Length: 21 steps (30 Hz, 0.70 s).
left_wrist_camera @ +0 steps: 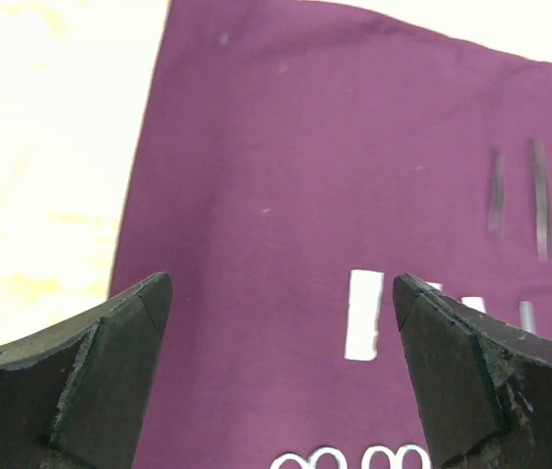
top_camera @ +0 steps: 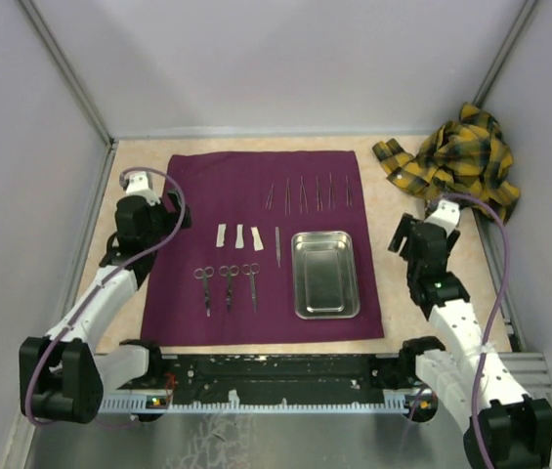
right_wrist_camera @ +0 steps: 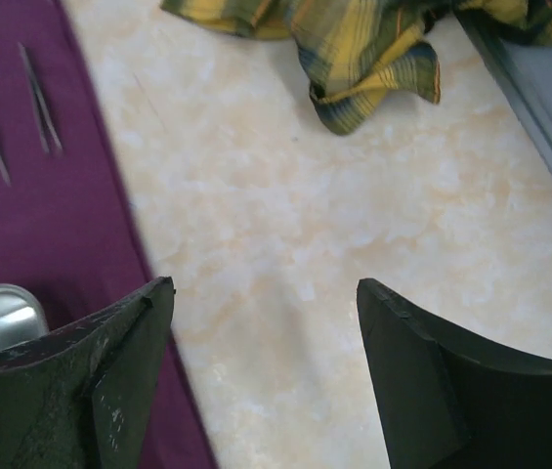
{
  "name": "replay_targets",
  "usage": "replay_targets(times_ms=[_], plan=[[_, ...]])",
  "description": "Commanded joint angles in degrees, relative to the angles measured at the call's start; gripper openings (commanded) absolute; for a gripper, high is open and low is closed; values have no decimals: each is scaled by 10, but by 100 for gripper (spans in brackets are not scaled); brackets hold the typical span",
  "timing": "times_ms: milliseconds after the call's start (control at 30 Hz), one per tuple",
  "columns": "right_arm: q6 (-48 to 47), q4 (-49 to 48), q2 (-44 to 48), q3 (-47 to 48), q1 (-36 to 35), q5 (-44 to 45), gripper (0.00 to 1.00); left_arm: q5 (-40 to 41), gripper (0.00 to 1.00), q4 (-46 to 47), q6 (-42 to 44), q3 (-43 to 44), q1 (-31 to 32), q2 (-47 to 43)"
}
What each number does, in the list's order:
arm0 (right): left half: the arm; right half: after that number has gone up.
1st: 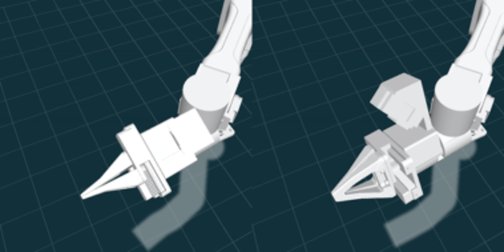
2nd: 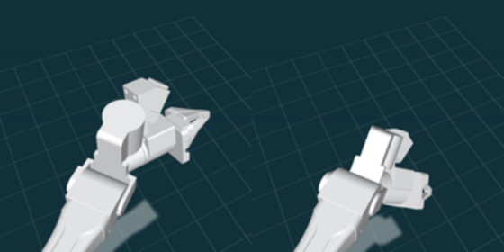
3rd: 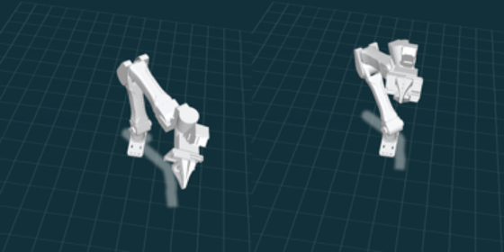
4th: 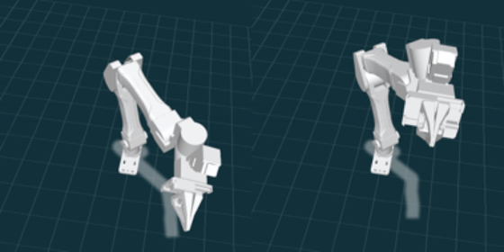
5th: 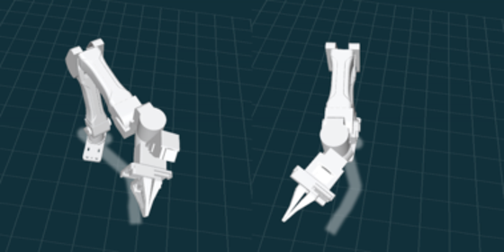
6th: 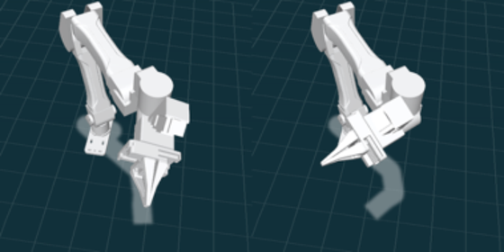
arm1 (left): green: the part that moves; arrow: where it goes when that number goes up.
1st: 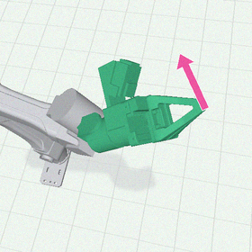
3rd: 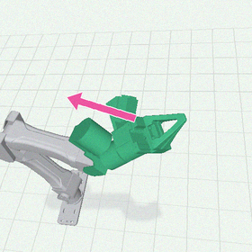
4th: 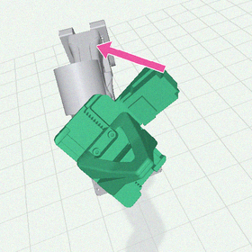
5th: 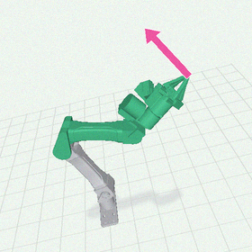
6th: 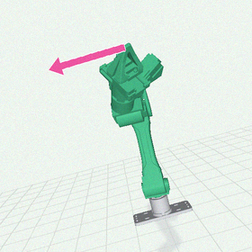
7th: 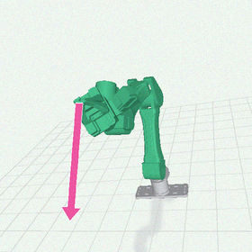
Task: Open and lay out the surgical kit
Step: Move the medical item into the surgical kit, then reset both arms
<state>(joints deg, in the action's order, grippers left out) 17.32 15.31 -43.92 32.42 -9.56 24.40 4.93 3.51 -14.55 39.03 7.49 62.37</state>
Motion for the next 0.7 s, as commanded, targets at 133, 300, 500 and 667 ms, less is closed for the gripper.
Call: replay_targets(times_ms=[133, 300, 500, 667], plan=[[-47, -309, -9, -156, 4, 76, 77, 18, 100, 222, 61, -105, -51, 69], [-68, -493, -118, -214, 5, 99, 77, -56, 100, 349, 76, -155, -90, 140], [-118, -654, -239, -213, 7, 98, 78, -113, 100, 425, 103, -153, -115, 230], [-140, -826, -337, -232, 12, 90, 78, -152, 100, 433, 116, -128, -128, 266]])
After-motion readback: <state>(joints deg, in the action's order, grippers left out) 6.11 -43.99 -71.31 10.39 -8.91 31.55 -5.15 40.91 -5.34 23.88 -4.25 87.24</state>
